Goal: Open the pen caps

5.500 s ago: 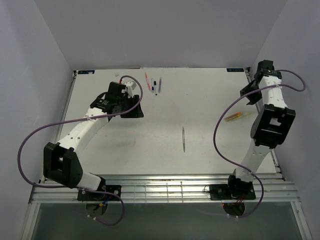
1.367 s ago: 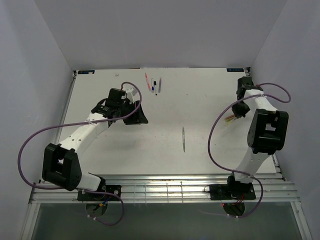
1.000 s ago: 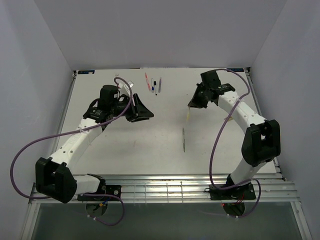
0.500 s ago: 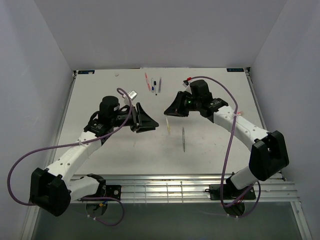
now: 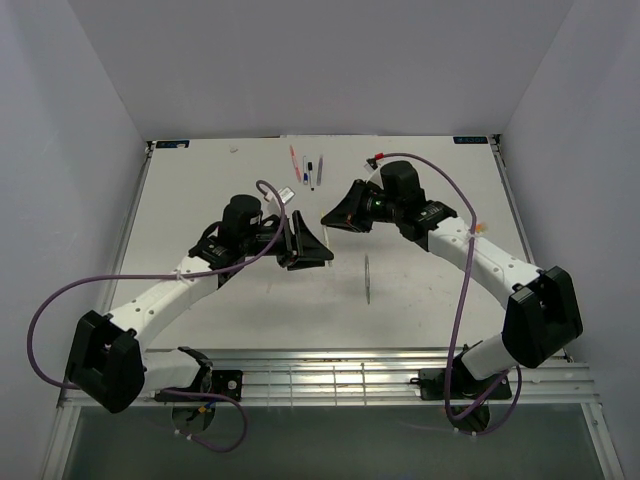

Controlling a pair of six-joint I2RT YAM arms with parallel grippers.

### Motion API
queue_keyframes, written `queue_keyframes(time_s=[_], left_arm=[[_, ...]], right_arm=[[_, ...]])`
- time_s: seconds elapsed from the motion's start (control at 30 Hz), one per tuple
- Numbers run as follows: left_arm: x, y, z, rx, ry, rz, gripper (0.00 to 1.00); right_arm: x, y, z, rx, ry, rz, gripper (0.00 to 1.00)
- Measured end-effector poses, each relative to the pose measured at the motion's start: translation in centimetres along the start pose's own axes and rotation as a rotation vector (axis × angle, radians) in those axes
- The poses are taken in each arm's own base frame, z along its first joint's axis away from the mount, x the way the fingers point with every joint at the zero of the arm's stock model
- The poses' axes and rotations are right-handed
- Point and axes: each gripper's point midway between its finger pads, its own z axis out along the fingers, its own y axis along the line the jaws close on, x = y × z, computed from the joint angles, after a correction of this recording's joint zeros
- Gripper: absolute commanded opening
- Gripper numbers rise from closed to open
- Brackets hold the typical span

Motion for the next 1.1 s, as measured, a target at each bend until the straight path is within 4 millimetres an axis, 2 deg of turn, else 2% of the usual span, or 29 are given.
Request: queue_keyframes(time_s=[0.13,0.33,0.67,1.1], left_arm=[[0.5,0.2,0.6,-0.010,0.013,0.002,0.52],[0.4,0.7,1.0,-0.026,0.013,-0.006,0.49],[0.6,0.7,1.1,-0.027,0.019,-0.005,0.46],[0.7,0.9,1.4,-0.029,0.024,-0.008,0.34]], right_arm=[[-0.1,0.2,-0.2,-0.010,-0.011,0.014,0.08],[0.3,-0.5,-0.1,0.003,-0.008,0.038,0.08],[0.2,-0.7,0.0,0.010,-0.017,0.051,0.08],[0.3,-0.6,0.1,0.012,-0.019,0.064,0.08]])
